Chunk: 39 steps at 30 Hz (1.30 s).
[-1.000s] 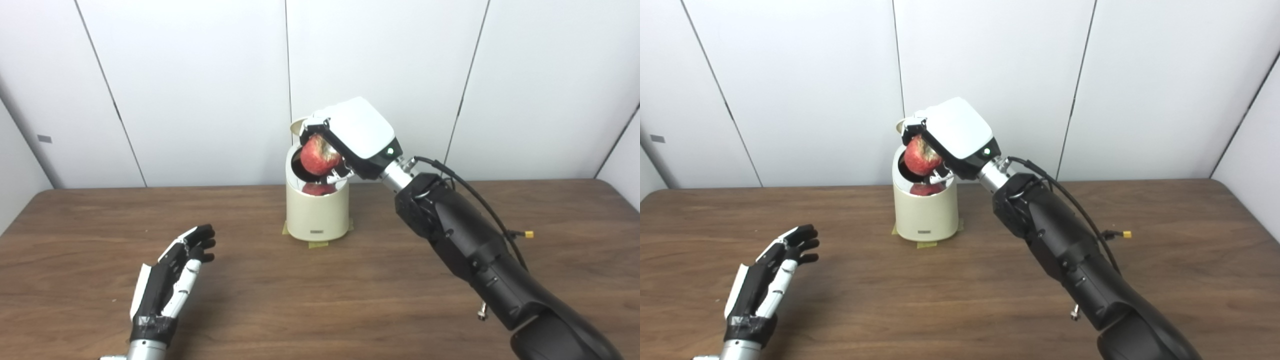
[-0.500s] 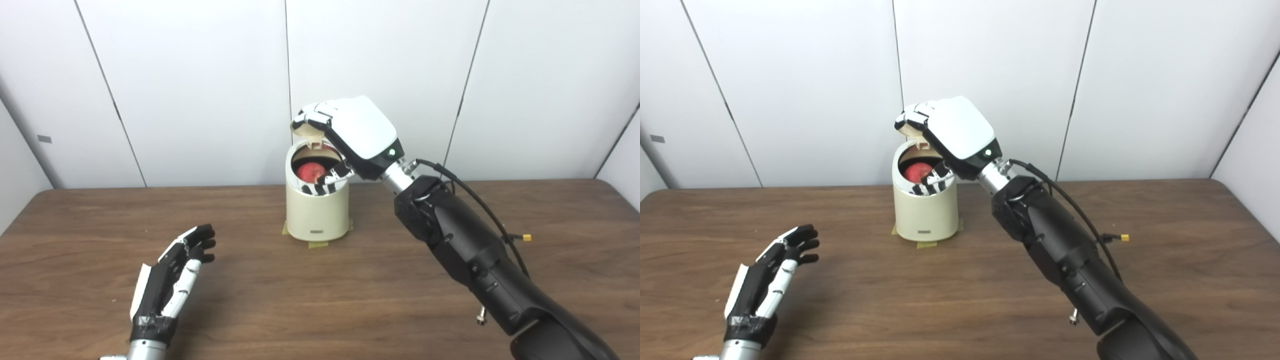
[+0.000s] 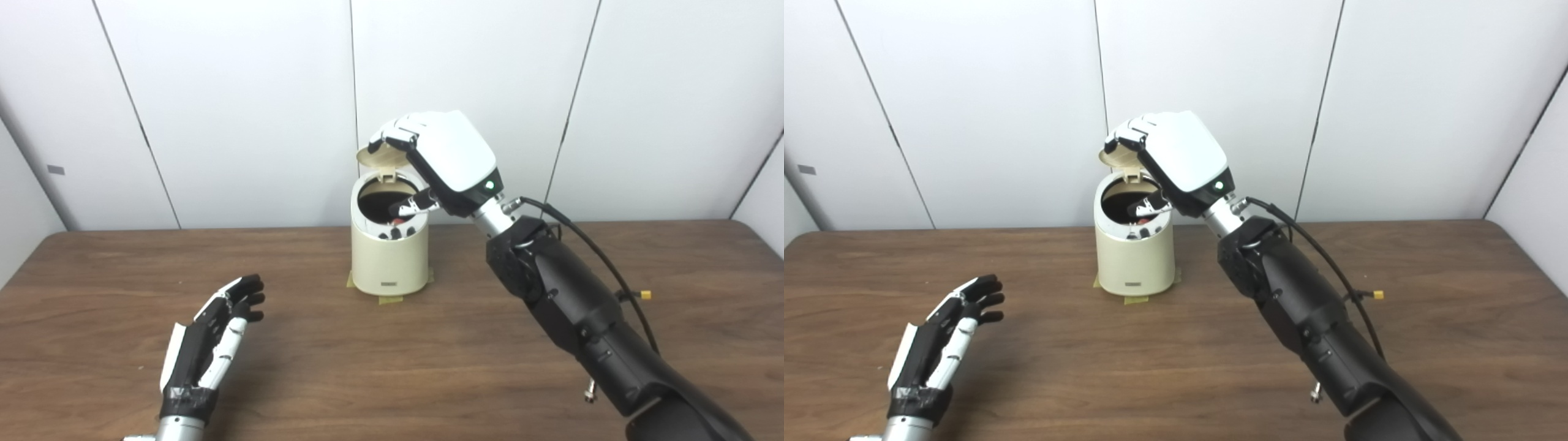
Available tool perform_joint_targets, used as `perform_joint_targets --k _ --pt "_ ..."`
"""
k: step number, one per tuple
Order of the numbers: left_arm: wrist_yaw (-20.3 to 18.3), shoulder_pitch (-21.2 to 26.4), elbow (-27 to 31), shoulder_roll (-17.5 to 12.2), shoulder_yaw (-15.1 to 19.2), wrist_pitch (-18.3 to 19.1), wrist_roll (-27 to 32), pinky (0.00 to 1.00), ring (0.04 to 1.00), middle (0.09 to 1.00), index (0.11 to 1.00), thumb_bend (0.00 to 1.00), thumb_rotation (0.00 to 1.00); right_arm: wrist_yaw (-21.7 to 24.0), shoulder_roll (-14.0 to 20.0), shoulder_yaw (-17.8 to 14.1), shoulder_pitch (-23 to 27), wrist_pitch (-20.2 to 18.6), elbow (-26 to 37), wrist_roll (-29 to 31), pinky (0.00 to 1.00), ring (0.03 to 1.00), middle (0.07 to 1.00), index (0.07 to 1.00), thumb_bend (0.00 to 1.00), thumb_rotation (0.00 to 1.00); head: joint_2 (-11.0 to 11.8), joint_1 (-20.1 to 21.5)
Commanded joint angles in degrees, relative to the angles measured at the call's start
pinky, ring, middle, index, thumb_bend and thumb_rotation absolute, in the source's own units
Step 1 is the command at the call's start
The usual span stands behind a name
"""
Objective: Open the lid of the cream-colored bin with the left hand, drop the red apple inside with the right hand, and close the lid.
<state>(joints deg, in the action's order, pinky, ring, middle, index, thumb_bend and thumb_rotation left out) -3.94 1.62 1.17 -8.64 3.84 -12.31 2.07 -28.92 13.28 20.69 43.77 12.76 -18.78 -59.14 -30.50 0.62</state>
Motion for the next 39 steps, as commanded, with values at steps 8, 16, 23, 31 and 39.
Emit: perform_joint_targets --k 8,16,23,31,39 --pt "0.8 1.0 -2.6 0.9 -0.7 -1.9 -1.6 0.74 0.813 0.833 0.815 0.42 0.76 -4.8 -3.0 -9.8 -11.2 4.3 10.1 17.3 0.21 0.263 0.493 0.458 0.53 0.00 0.5 0.1" --pt "1.4 1.2 -2.8 0.3 -0.8 -2.7 -2.8 0.72 0.814 0.829 0.807 0.42 0.75 20.4 1.2 -10.8 -25.1 -0.2 18.3 41.1 0.74 0.824 0.858 0.856 0.69 0.79 0.6 0.1" --pt "1.5 1.0 -1.8 -0.1 -0.8 -1.9 -3.0 0.71 0.813 0.832 0.811 0.42 0.72 23.4 -0.2 -12.6 -31.2 5.7 15.9 45.8 0.83 0.917 0.944 0.946 0.57 0.91 0.6 0.1" --pt "2.7 5.7 0.2 -2.8 -1.1 -1.4 -9.2 0.73 0.827 0.828 0.811 0.42 0.76 21.0 -3.3 -15.3 -34.3 3.7 15.9 40.5 0.68 0.788 0.816 0.820 0.16 0.77 0.5 0.6" --pt "0.8 20.3 3.0 -6.1 -2.6 6.6 -16.6 0.83 0.857 0.837 0.824 0.55 0.90 21.8 -3.3 -16.1 -34.4 3.3 15.2 39.2 0.70 0.799 0.824 0.830 0.23 0.88 0.2 -0.1"
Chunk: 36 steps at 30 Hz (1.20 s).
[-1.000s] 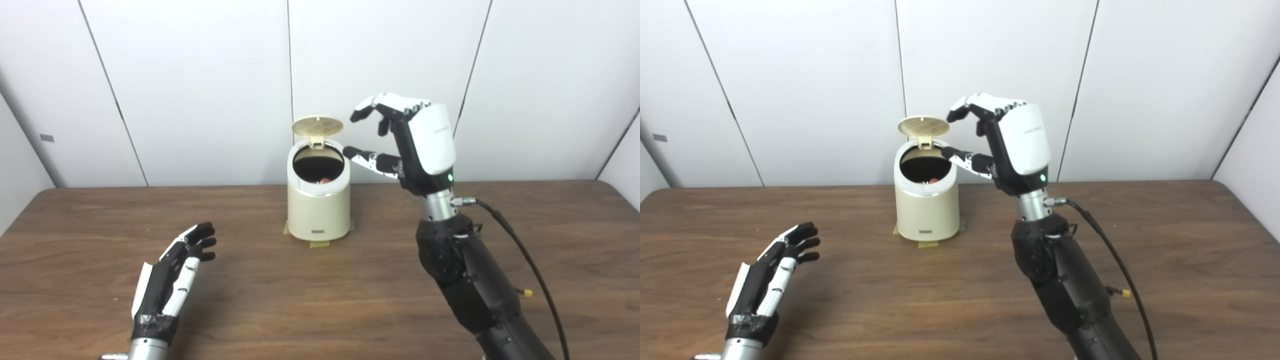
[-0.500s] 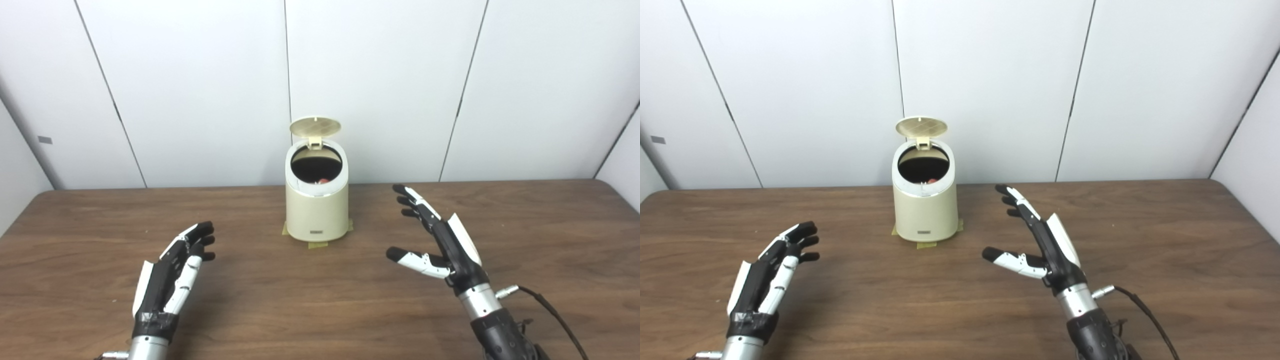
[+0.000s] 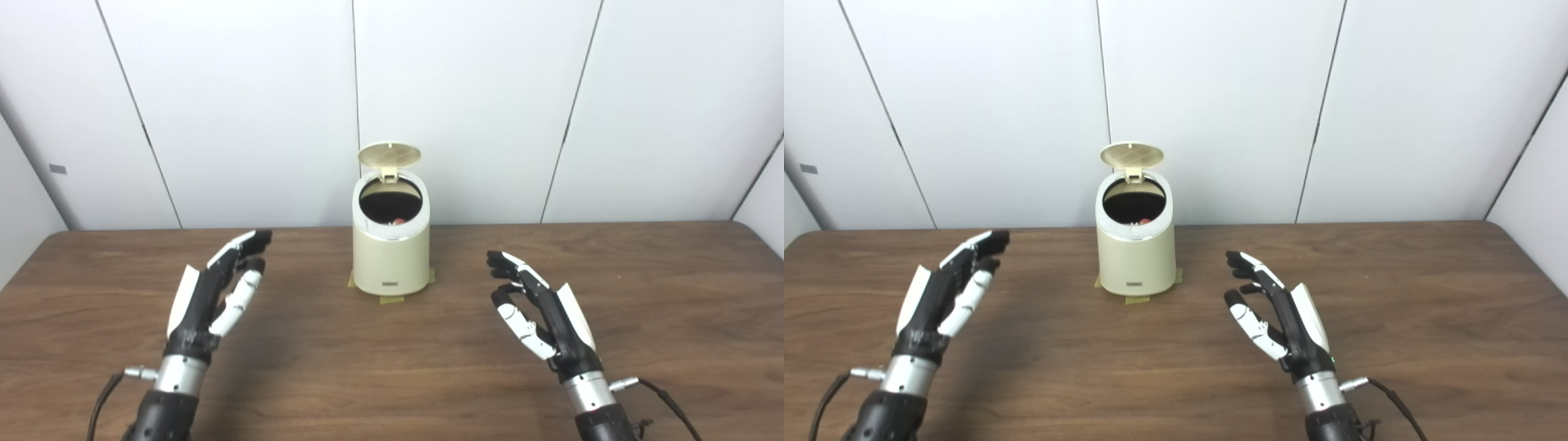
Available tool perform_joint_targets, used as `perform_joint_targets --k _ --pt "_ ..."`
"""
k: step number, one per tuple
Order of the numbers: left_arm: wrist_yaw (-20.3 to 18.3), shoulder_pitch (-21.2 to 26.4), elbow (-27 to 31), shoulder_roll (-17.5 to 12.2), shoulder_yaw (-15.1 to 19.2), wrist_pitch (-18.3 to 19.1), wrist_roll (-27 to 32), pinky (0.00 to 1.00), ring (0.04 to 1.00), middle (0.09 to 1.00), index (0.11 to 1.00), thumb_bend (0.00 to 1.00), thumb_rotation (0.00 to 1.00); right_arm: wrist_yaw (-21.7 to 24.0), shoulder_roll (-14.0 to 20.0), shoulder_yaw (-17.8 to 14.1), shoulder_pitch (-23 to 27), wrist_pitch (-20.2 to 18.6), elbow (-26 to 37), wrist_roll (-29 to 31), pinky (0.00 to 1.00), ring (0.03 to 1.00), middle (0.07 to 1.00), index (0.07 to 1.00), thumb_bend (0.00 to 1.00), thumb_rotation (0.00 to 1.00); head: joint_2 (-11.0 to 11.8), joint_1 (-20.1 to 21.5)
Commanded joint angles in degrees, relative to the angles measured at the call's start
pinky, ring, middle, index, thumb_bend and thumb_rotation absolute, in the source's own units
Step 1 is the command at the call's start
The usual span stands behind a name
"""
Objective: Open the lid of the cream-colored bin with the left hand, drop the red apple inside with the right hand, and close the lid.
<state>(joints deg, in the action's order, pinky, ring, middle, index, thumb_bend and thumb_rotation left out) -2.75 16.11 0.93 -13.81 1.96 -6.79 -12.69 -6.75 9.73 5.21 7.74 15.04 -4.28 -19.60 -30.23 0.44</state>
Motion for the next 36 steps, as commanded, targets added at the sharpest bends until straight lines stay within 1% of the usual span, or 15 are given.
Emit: perform_joint_targets --k 1,2,3,5,7,10,12,15,17,18,21,23,25,30,36 --pt "-0.7 8.1 3.7 -1.3 -1.3 3.0 -3.5 0.86 0.871 0.845 0.832 0.60 0.93 -0.3 0.3 -0.6 1.7 1.1 0.5 -0.3 0.70 0.802 0.826 0.834 0.25 0.91 0.0 0.1" --pt "-1.1 10.1 4.4 -1.8 -2.0 5.4 -5.7 0.87 0.879 0.851 0.837 0.64 0.96 -0.2 0.4 -0.6 1.7 1.2 0.3 -0.2 0.70 0.802 0.826 0.835 0.25 0.92 0.0 0.1" --pt "-1.5 12.0 5.3 -2.1 -2.8 8.0 -7.9 0.91 0.896 0.859 0.844 0.68 0.98 -0.1 0.4 -0.6 1.7 1.2 0.3 -0.1 0.70 0.802 0.827 0.837 0.26 0.92 0.0 0.1" --pt "-3.9 16.1 7.6 -2.7 -4.8 14.4 -12.1 0.98 0.951 0.885 0.866 0.75 1.00 0.2 0.3 -0.6 1.6 1.1 0.0 0.3 0.70 0.804 0.827 0.836 0.28 0.91 0.1 0.1" --pt "-6.6 20.5 8.7 -3.1 -7.1 19.7 -15.5 1.00 0.990 0.914 0.884 0.80 1.00 0.0 0.3 -0.6 1.7 1.3 -0.6 0.1 0.71 0.811 0.831 0.839 0.26 0.88 0.1 0.0" --pt "-9.5 25.9 8.7 -3.0 -10.0 25.6 -19.6 1.00 1.000 0.940 0.892 0.89 1.00 -0.5 0.3 -0.6 1.8 1.4 -1.2 -0.4 0.75 0.843 0.855 0.859 0.23 0.81 0.2 0.1" --pt "-10.2 28.7 7.7 -2.3 -11.6 27.9 -21.5 1.00 1.000 0.955 0.904 0.90 1.00 -0.6 0.3 -0.7 1.9 1.5 -1.5 -0.5 0.76 0.850 0.863 0.864 0.24 0.80 0.3 0.1" --pt "-10.1 31.4 6.0 -1.7 -14.4 28.8 -24.9 1.00 1.000 0.947 0.911 0.88 1.00 -0.4 0.1 -0.7 1.9 0.4 -1.2 -0.6 0.75 0.853 0.866 0.867 0.25 0.79 0.3 0.2" --pt "-10.4 32.6 5.0 -1.3 -15.8 29.3 -26.7 1.00 1.000 0.920 0.894 0.85 1.00 -0.2 -0.1 -0.7 1.8 -0.6 -0.8 -0.9 0.75 0.854 0.868 0.873 0.26 0.75 0.3 0.3" --pt "-11.0 33.3 4.2 -1.0 -16.8 30.1 -27.7 1.00 1.000 0.909 0.877 0.86 1.00 -0.1 -0.2 -0.7 1.7 -0.9 -0.7 -0.9 0.75 0.858 0.871 0.876 0.26 0.72 0.4 0.5" --pt "-12.7 35.0 1.5 -0.7 -19.1 31.8 -29.9 1.00 1.000 0.903 0.860 0.89 1.00 -0.1 -0.5 -0.6 1.7 -1.5 -0.4 -0.8 0.76 0.863 0.875 0.880 0.25 0.66 0.4 0.7" --pt "-13.2 36.1 -0.8 -0.7 -20.6 31.9 -31.6 1.00 1.000 0.899 0.865 0.95 1.00 0.1 -0.7 -0.7 1.5 -2.4 0.0 -0.5 0.75 0.861 0.874 0.882 0.26 0.64 0.3 0.7" --pt "-13.7 36.9 -2.3 -0.9 -21.9 31.7 -33.1 1.00 1.000 0.895 0.867 0.97 1.00 -0.1 -0.8 -0.6 1.4 -2.7 0.2 -0.9 0.75 0.860 0.874 0.883 0.27 0.64 0.3 0.6" --pt "-16.2 38.0 -4.5 -0.7 -24.4 32.4 -35.6 1.00 1.000 0.910 0.875 1.00 1.00 -0.4 -1.1 -0.5 1.4 -3.3 0.3 -1.4 0.73 0.851 0.869 0.878 0.27 0.62 0.3 0.8" --pt "-16.8 37.6 -5.8 -0.3 -26.0 32.1 -37.8 1.00 1.000 0.913 0.880 1.00 1.00 -0.3 -1.7 -0.6 1.6 -3.9 0.3 -1.2 0.73 0.847 0.869 0.877 0.26 0.59 0.6 1.0"
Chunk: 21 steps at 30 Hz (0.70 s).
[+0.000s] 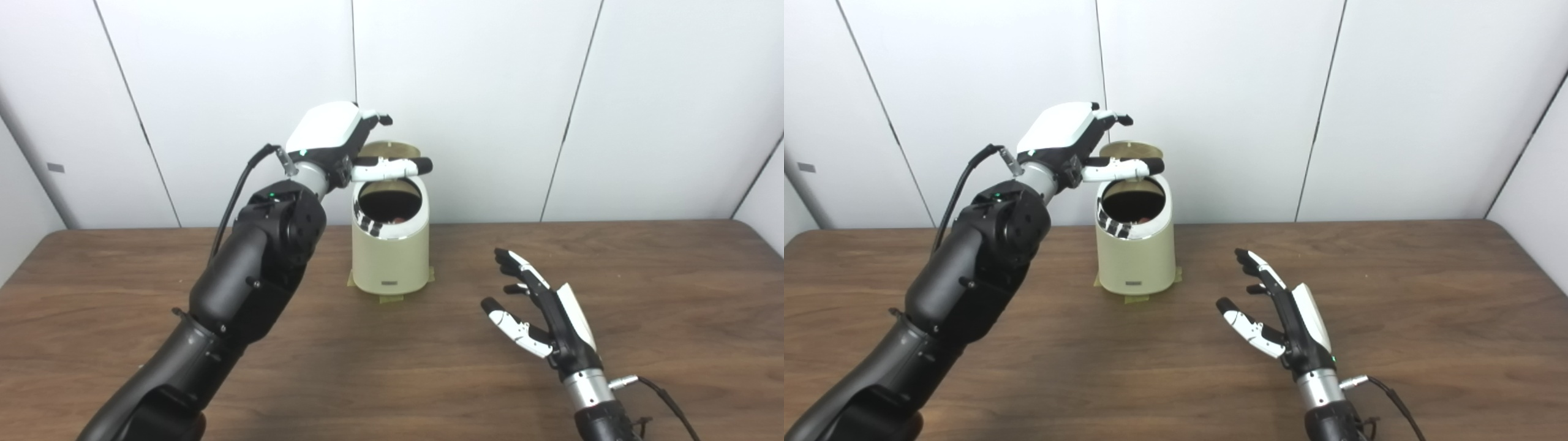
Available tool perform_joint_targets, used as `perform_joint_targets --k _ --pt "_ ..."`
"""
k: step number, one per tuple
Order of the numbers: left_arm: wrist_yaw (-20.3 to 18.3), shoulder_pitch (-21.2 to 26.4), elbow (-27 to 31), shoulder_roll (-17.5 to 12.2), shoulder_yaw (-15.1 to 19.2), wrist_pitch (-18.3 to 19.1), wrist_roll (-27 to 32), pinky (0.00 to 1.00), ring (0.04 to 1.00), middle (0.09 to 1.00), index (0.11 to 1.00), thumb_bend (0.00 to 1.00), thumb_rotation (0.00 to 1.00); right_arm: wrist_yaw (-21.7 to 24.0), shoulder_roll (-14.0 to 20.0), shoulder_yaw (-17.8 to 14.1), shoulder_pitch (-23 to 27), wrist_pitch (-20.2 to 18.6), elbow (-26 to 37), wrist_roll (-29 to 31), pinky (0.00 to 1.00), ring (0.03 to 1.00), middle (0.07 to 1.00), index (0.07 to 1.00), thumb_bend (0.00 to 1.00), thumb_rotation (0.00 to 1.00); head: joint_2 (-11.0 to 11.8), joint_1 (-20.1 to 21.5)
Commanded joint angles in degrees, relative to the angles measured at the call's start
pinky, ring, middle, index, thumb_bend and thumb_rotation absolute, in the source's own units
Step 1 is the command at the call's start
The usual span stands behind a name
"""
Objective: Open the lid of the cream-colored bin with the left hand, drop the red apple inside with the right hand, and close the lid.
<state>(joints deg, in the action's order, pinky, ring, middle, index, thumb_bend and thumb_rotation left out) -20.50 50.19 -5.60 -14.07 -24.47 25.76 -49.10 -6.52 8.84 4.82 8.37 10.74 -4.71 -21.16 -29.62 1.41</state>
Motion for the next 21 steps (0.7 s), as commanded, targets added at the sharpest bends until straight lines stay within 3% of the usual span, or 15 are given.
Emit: perform_joint_targets --k 1,7,10,15,21 --pt "1.0 3.2 0.5 0.0 0.2 -0.5 -1.6 1.00 1.000 0.913 0.881 1.00 1.00 -0.5 -0.8 -0.1 0.9 0.4 0.7 0.1 0.73 0.847 0.869 0.877 0.26 0.59 -0.1 0.1" --pt "1.7 1.7 0.0 0.3 -0.1 -1.1 -1.7 1.00 1.000 0.879 0.875 1.00 1.00 -0.3 -0.7 0.2 0.9 -0.4 1.1 -0.3 0.74 0.845 0.865 0.877 0.25 0.57 0.0 0.3" --pt "1.4 1.2 0.3 0.3 0.1 -0.9 -1.3 1.00 1.000 0.892 0.879 1.00 1.00 0.0 -0.6 0.5 1.1 -0.6 1.0 -0.5 0.74 0.839 0.864 0.876 0.27 0.60 -0.1 0.2" --pt "0.9 0.8 0.7 0.1 0.0 -0.9 -1.6 1.00 1.000 0.905 0.880 1.00 1.00 0.4 -0.5 0.9 1.3 -0.6 0.7 -0.2 0.69 0.821 0.856 0.873 0.26 0.56 -0.2 0.5" --pt "1.7 -0.4 1.1 0.4 -0.3 -1.4 -1.7 1.00 1.000 0.908 0.874 1.00 1.00 1.1 -0.6 0.9 1.3 -1.1 0.6 0.2 0.72 0.830 0.863 0.878 0.28 0.59 -0.1 0.6"
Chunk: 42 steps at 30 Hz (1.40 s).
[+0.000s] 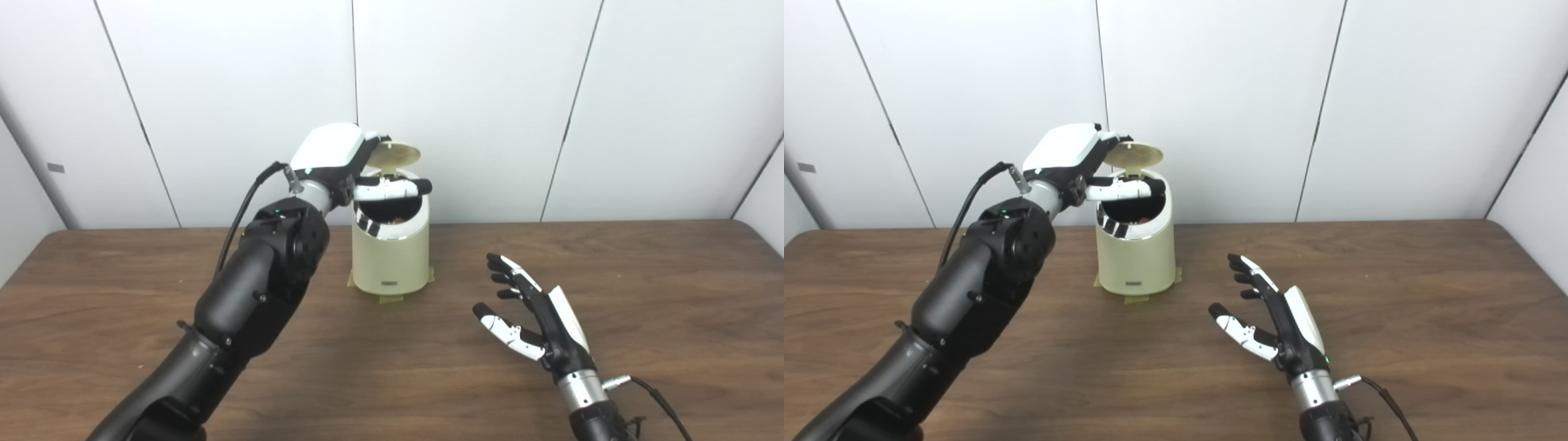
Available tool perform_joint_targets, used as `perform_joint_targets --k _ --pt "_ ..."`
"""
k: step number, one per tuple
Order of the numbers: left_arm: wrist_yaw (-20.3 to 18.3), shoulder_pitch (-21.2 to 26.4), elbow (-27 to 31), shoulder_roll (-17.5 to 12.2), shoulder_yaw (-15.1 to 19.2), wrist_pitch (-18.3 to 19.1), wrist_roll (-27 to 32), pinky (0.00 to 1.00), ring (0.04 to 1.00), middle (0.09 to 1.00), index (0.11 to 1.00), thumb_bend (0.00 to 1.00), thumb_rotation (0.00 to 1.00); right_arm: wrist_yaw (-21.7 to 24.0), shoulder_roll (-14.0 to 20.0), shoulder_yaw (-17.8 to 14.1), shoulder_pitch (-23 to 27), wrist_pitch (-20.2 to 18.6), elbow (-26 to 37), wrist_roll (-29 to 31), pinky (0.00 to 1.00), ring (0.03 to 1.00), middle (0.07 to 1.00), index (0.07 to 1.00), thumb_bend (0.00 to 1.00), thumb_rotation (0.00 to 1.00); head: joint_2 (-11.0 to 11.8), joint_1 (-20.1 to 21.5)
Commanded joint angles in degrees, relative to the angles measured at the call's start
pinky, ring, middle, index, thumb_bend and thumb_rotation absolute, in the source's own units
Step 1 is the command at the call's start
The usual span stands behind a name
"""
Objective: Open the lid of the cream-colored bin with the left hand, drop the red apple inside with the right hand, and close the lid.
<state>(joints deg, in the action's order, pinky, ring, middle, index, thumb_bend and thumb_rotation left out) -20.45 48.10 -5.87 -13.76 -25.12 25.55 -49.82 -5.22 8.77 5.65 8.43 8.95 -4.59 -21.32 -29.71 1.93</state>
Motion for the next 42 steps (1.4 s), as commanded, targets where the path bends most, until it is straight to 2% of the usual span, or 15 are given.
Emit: perform_joint_targets --k 1,4,6,14,17,21,26,29,34,38,42 --pt "2.0 1.4 1.3 0.2 0.3 -1.5 -1.0 1.00 1.000 0.907 0.873 1.00 1.00 -0.4 -0.5 0.0 1.3 0.7 0.4 0.2 0.71 0.828 0.863 0.877 0.28 0.59 -0.1 0.1" --pt "2.4 0.6 1.6 0.2 -0.2 -1.9 -1.5 1.00 1.000 0.885 0.872 1.00 1.00 -0.5 -0.6 -0.1 1.3 0.5 0.3 0.0 0.70 0.820 0.861 0.876 0.30 0.62 -0.2 0.1" --pt "2.7 -0.1 2.0 -0.1 -0.6 -2.7 -2.1 1.00 0.996 0.873 0.871 1.00 1.00 -0.4 -0.6 -0.1 1.4 0.2 0.5 -0.1 0.71 0.828 0.862 0.877 0.29 0.60 -0.3 0.1" --pt "0.0 -3.2 5.2 -0.4 -2.5 -3.1 -5.4 1.00 1.000 0.874 0.885 1.00 1.00 -0.6 -0.7 -0.1 1.5 0.6 0.2 0.0 0.69 0.814 0.855 0.876 0.29 0.58 -0.4 0.1" --pt "-0.5 -4.6 6.1 -0.2 -2.9 -3.2 -6.0 1.00 1.000 0.871 0.881 1.00 1.00 -0.5 -0.6 0.0 1.5 0.1 0.5 -0.3 0.71 0.822 0.859 0.879 0.30 0.59 -0.5 0.1" --pt "-0.1 -6.8 6.2 0.2 -3.1 -3.6 -6.1 1.00 0.989 0.865 0.871 1.00 1.00 -0.7 -0.6 0.0 1.5 0.3 0.6 -0.6 0.72 0.825 0.857 0.876 0.30 0.57 -0.6 0.2" --pt "-0.3 -8.6 6.2 0.5 -3.1 -4.3 -6.2 1.00 0.985 0.863 0.872 1.00 1.00 -0.6 -0.6 0.0 1.5 0.0 0.9 -0.7 0.68 0.805 0.853 0.874 0.30 0.59 -0.9 0.0" --pt "-1.3 -9.8 6.2 0.6 -3.1 -4.4 -5.6 1.00 0.989 0.866 0.878 1.00 1.00 -0.7 -0.6 -0.1 1.6 0.2 0.7 -0.7 0.68 0.807 0.850 0.872 0.31 0.60 -1.0 0.1" --pt "-0.2 -11.5 5.0 0.9 -3.1 -4.7 -6.0 1.00 0.985 0.883 0.870 0.99 1.00 -0.6 -0.5 -0.1 1.5 -0.2 0.9 -1.1 0.72 0.825 0.856 0.874 0.30 0.56 -1.1 -0.1" --pt "1.8 -12.4 3.1 1.3 -3.9 -4.0 -9.0 1.00 0.978 0.881 0.865 0.98 1.00 -0.3 -0.3 -0.1 1.5 -0.5 1.2 -1.2 0.70 0.814 0.851 0.873 0.30 0.56 -1.2 -0.1" --pt "3.0 -11.7 -0.9 0.4 -7.7 -4.0 -17.3 1.00 0.998 0.890 0.867 0.96 1.00 0.0 -0.4 0.0 1.4 -1.6 1.8 -1.1 0.71 0.823 0.856 0.876 0.31 0.57 -1.1 0.0"
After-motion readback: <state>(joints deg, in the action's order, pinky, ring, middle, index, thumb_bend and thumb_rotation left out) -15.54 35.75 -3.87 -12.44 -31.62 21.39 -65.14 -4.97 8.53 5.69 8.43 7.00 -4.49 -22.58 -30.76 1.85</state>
